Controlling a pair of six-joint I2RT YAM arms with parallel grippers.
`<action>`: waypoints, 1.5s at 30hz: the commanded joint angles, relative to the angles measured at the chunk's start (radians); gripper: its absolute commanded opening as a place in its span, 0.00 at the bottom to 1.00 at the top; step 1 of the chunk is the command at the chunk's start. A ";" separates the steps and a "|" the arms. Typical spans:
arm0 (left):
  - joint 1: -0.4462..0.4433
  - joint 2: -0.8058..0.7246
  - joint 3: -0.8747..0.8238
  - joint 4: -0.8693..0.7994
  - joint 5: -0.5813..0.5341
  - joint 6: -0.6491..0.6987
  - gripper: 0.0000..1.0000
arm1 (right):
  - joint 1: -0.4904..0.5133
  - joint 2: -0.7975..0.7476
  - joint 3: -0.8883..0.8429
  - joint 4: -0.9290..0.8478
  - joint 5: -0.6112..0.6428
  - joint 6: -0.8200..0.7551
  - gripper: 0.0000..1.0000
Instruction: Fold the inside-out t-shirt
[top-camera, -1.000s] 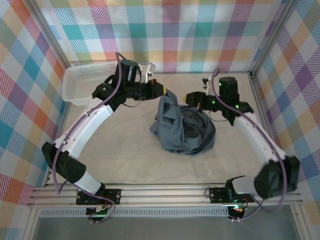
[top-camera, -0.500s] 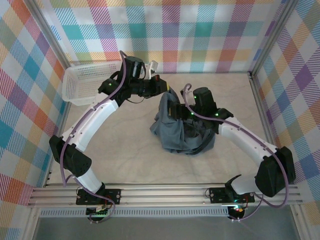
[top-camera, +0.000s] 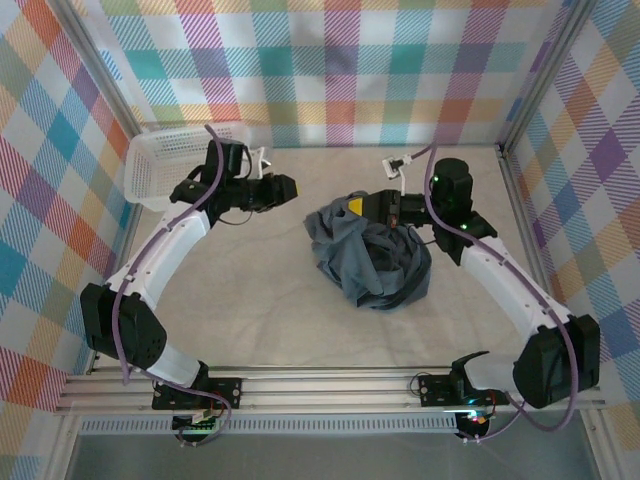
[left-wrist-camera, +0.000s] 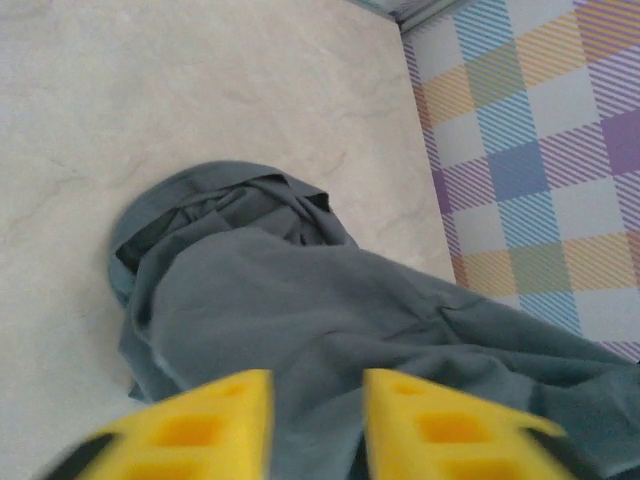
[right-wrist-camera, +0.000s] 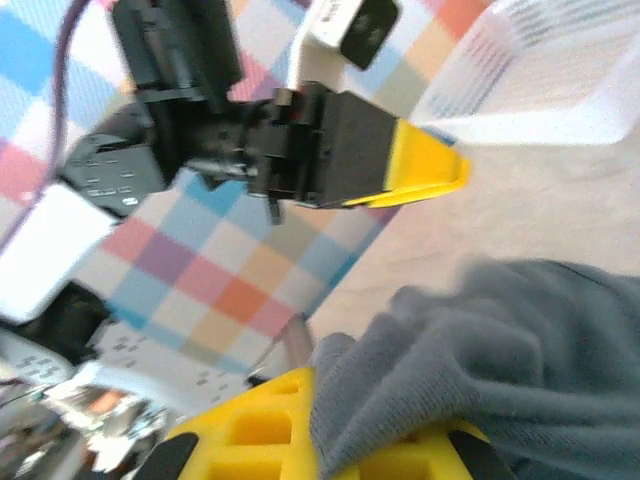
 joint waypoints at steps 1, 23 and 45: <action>0.005 -0.105 -0.018 0.089 0.058 0.081 0.49 | 0.002 0.041 0.004 0.139 -0.216 0.104 0.00; -0.329 -0.129 -0.181 0.283 -0.267 0.567 0.48 | 0.002 0.072 0.083 -0.006 -0.219 0.021 0.00; -0.293 -0.114 -0.012 0.175 0.054 0.186 0.00 | -0.170 0.295 0.221 -0.439 -0.088 -0.162 0.22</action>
